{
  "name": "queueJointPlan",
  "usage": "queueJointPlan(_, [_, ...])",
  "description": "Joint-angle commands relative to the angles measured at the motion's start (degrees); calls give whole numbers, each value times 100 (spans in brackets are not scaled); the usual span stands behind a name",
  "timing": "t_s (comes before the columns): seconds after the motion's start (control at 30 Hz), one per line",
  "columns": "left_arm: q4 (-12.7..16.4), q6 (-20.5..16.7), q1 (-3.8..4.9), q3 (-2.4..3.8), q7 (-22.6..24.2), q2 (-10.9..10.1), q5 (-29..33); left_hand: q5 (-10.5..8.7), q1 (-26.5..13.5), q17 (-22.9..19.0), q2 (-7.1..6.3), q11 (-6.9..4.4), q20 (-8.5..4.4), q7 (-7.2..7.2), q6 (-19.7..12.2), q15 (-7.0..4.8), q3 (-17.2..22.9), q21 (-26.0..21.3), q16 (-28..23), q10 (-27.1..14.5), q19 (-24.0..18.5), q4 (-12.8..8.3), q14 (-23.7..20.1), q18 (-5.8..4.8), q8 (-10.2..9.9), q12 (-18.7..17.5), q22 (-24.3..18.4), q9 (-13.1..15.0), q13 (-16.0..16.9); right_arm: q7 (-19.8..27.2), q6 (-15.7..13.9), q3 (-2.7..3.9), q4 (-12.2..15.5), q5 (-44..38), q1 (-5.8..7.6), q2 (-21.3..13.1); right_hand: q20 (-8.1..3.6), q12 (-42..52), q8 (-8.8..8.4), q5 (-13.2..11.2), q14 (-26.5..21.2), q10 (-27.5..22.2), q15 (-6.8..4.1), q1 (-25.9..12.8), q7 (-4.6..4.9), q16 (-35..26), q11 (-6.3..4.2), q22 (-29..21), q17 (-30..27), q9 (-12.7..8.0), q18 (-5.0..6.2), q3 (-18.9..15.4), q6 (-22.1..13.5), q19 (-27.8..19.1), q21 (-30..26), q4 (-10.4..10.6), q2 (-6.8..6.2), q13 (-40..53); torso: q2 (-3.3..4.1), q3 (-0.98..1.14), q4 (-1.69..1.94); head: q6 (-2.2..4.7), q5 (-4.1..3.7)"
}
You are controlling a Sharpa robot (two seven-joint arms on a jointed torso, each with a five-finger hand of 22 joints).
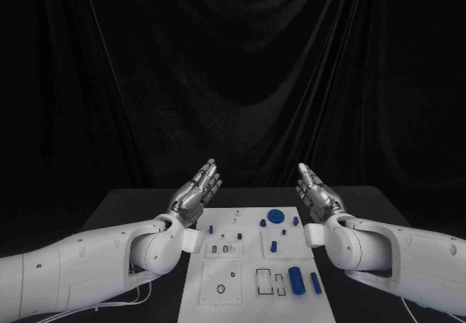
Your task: Assemble the parts on the task board
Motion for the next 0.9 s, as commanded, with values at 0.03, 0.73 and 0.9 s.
queueJointPlan(0.03, [-22,629,-23,4,590,-6,135,59,118,-6,29,-68,16,-67,15,-580,2,-20,-21,-1,7,20,8,21,6,-19,-6,-3,-9,-10,538,4,-7,72,12,3,-387,0,29,-22,-1,-5,-949,105,101,-21,92,-10,-9,8,101,-21,9,-2,-32,-23,-1,1,3,-2,-3,-66,28])
queueJointPlan(0.73, [-214,1255,-123,3,458,-139,103,797,685,-6,-60,555,847,-90,127,230,108,-20,-21,4,7,31,8,29,27,-5,-6,17,-1,-1548,3762,4,-555,-199,21,33,1496,2340,1197,201,4490,2873,920,1035,1120,1896,1742,976,789,518,207,-107,3214,4892,2440,-1619,-39,433,-1,-3,-2,-570,73])
queueJointPlan(0.9, [-261,1308,-134,2,408,-205,-134,847,736,34,-80,593,1072,-79,139,449,98,14,56,5,44,23,50,45,28,9,18,18,4,-1804,4347,4,-793,-1280,43,83,1351,2476,1316,140,5618,3642,774,1633,1134,2030,1842,1010,837,678,205,-88,3868,5761,2745,-2079,-23,444,5,-3,-1,-721,141])
